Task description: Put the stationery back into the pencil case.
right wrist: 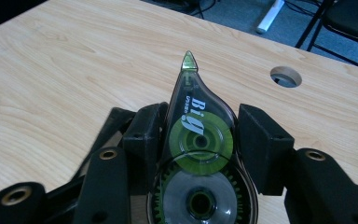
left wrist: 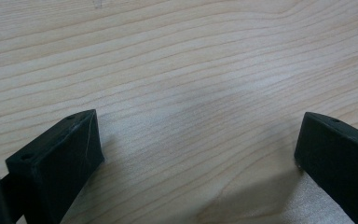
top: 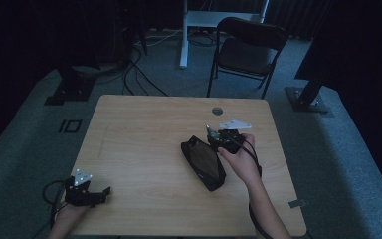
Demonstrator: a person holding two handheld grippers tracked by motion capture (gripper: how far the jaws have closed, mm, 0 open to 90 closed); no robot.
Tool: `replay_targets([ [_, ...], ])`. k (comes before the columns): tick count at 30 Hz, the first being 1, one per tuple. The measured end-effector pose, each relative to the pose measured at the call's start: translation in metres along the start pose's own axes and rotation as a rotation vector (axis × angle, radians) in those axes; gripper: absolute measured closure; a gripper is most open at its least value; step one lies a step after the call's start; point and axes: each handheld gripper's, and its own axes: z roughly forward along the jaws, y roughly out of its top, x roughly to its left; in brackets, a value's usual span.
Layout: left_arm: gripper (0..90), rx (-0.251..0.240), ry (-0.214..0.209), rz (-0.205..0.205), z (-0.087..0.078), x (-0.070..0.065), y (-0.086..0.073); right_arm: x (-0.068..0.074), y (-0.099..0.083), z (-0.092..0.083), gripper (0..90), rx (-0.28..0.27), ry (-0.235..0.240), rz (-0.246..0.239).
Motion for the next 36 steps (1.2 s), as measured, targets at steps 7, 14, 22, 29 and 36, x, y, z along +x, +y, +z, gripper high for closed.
replay_targets([
  [7, 0.8, 0.000, 0.000, 0.000, 0.000, 0.000, 0.000, 0.017, 0.001, -0.004, 50.3, -0.009, 0.022, -0.027],
  [14, 0.8, 0.000, 0.000, 0.000, 0.000, 0.000, 0.000, 0.027, -0.003, 0.001, 50.3, 0.010, 0.053, -0.034],
  [22, 0.8, 0.000, 0.000, -0.002, 0.000, 0.000, 0.000, 0.035, -0.014, 0.015, 50.3, 0.063, 0.065, -0.034],
  [29, 0.8, 0.000, 0.000, -0.002, 0.000, 0.000, 0.000, 0.040, -0.024, 0.026, 50.3, 0.117, 0.063, -0.031],
  [36, 0.8, 0.000, 0.000, -0.001, 0.000, 0.000, 0.000, 0.041, -0.031, 0.037, 50.4, 0.150, 0.035, -0.046],
])
